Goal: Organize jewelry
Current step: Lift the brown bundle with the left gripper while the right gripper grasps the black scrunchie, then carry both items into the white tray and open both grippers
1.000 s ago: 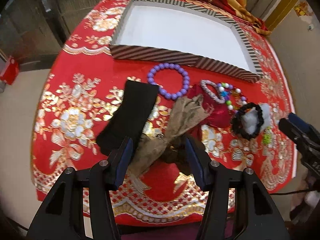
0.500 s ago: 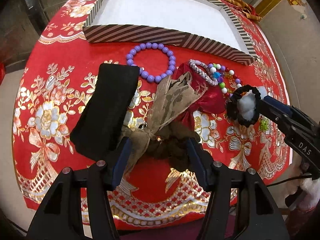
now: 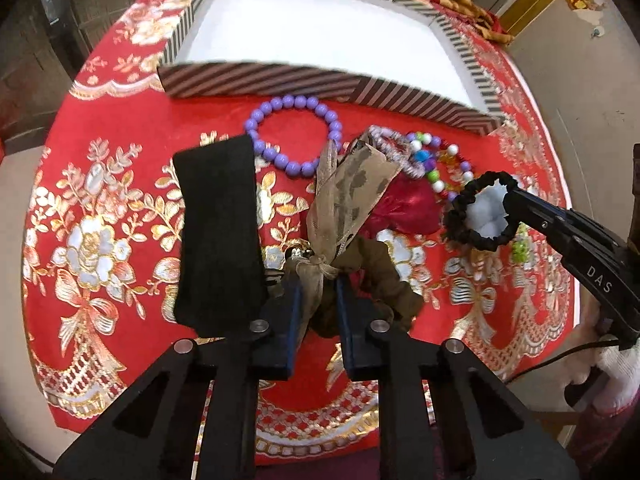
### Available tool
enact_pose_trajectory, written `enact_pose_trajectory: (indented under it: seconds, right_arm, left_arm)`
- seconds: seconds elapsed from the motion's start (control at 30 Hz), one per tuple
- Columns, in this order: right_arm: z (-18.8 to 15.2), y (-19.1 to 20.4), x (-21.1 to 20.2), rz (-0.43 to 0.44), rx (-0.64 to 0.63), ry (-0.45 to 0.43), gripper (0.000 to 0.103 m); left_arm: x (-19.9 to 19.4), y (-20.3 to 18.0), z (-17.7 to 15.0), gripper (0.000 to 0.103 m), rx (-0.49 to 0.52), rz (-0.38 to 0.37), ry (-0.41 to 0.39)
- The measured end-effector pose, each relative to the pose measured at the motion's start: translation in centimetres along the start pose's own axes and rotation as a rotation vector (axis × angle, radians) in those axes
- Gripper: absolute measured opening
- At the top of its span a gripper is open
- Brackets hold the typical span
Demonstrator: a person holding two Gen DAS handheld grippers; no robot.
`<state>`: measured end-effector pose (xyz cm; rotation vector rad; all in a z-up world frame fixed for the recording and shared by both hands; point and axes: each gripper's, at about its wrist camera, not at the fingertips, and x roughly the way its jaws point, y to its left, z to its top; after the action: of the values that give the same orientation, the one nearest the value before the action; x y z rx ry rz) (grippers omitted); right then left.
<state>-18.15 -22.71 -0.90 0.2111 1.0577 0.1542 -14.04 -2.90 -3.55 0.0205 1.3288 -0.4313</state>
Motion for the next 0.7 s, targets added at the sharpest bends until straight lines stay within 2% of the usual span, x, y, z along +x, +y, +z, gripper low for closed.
enact_pose_trajectory:
  seconds: [0.17, 0.4, 0.53, 0.6, 0.67, 0.7]
  right_arm:
    - [0.6, 0.4, -2.4, 0.053, 0.013, -0.047, 0.009]
    - [2.4, 0.8, -4.3, 0.036, -0.024, -0.101, 0.009]
    - [2.3, 0.3, -3.2, 0.023, -0.041, -0.049, 0.010]
    - [1.7, 0.1, -2.1, 0.018, -0.055, 0.000, 0.014]
    - [0.9, -0.1, -0.9, 0.020, -0.046, 0.044, 0.034]
    - [0.6, -0.2, -0.3, 0.024, -0.034, 0.058, 0.037]
  left_arm:
    - [-3.2, -0.6, 0.7, 0.015, 0.010, -0.026, -0.062]
    - [-6.6, -0.7, 2.7, 0.015, 0.016, -0.013, -0.154]
    - [-7.3, -0.1, 3.4, 0.015, 0.008, -0.007, -0.176]
    - [-7.2, 0.2, 3.5, 0.015, -0.002, -0.008, -0.172]
    - [-6.9, 0.4, 3.4, 0.015, -0.009, -0.011, -0.163]
    - [-6.8, 0.6, 3.4, 0.015, -0.013, -0.012, -0.158]
